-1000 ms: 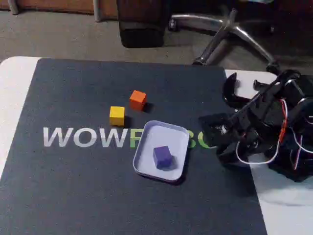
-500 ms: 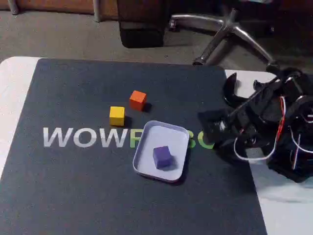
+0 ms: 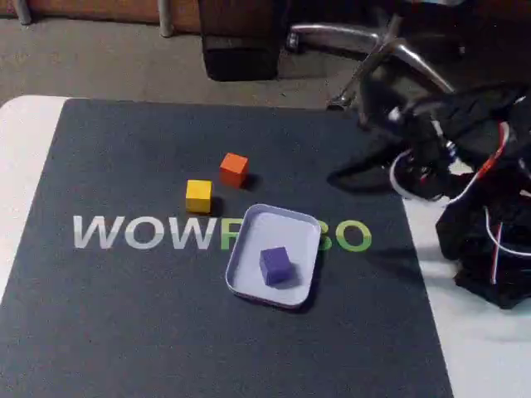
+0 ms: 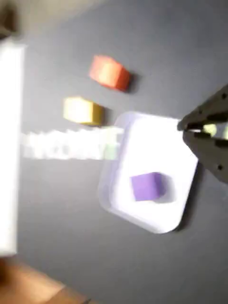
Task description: Move blocks one by one until all three blocks are in the tray.
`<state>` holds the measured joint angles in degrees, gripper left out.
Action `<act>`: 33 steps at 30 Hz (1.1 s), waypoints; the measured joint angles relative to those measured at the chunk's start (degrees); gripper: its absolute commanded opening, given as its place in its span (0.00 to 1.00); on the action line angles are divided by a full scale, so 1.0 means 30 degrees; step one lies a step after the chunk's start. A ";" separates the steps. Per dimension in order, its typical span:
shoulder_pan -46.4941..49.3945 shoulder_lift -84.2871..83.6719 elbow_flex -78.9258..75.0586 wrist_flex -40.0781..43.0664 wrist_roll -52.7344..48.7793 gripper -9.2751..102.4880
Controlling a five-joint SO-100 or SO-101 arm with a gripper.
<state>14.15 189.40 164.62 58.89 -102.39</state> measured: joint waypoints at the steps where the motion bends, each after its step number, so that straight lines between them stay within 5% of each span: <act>1: 0.0000 -0.0410 -0.0850 0.0469 0.0146 0.05; 16: -0.0527 -2.0947 -2.2412 0.9639 0.7734 0.08; 33: 0.4072 -2.9268 -2.3525 0.5596 0.6299 0.12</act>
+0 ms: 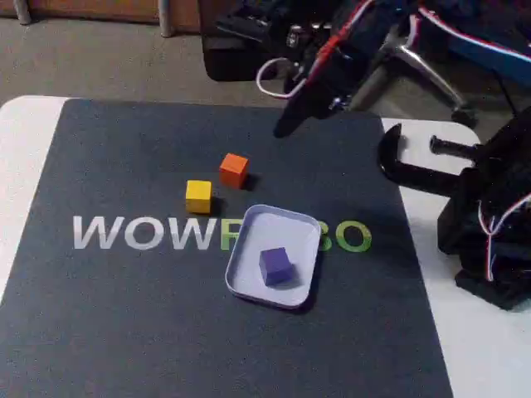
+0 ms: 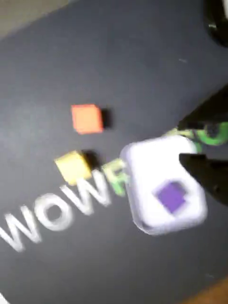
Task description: Move blocks one by one until all three blocks are in the tray.
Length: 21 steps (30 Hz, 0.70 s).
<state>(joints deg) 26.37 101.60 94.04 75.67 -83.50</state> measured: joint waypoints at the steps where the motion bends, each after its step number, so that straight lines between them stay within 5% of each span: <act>1: 0.0146 -0.0322 0.0000 -0.0410 -0.0117 0.12; 21: 0.2256 -0.6064 -0.1377 -0.4336 -0.3076 0.24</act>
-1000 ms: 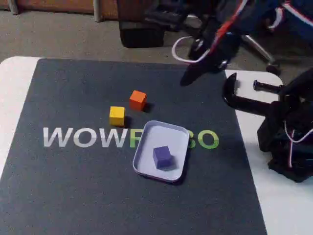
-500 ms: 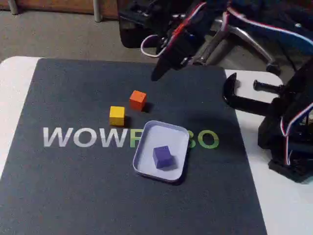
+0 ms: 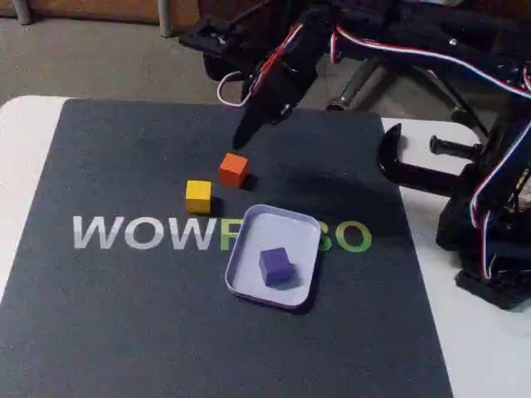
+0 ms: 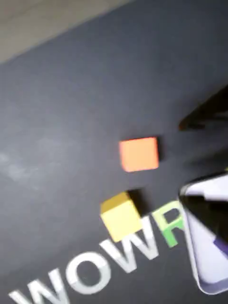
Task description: Move blocks one by one until all three blocks are in the tray.
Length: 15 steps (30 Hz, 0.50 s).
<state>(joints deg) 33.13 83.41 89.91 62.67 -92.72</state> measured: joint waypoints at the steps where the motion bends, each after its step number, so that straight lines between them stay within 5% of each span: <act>1: -0.0029 -0.0205 0.0000 -0.0146 -0.0293 0.25; 15: 0.0879 -0.3633 0.0000 -0.2959 -0.2637 0.25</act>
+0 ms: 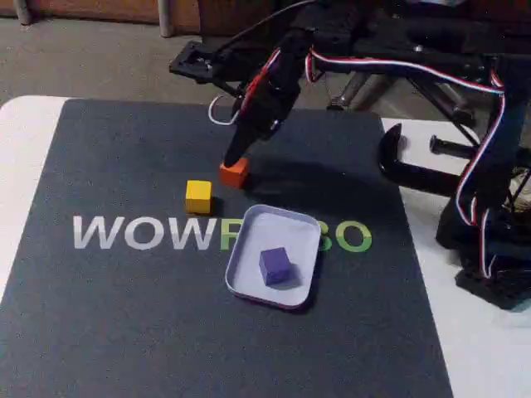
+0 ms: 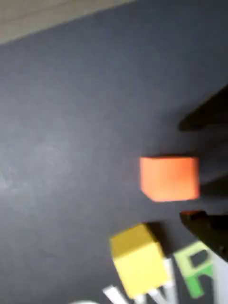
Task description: Move blocks one by one until all three blocks are in the tray.
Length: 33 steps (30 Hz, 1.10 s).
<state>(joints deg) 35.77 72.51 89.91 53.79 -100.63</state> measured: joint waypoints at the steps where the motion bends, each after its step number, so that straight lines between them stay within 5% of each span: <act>1: 0.0000 -0.0264 0.0000 -0.0176 -0.0146 0.25; 15: 0.0352 -0.1289 0.0000 -0.0937 -0.1377 0.24; 28: 0.0205 -0.1289 0.0000 -0.1172 -0.1787 0.01; 33: -0.0352 -0.0908 0.0381 -0.1172 -0.1611 0.01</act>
<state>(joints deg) 34.72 69.79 91.05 50.27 -105.47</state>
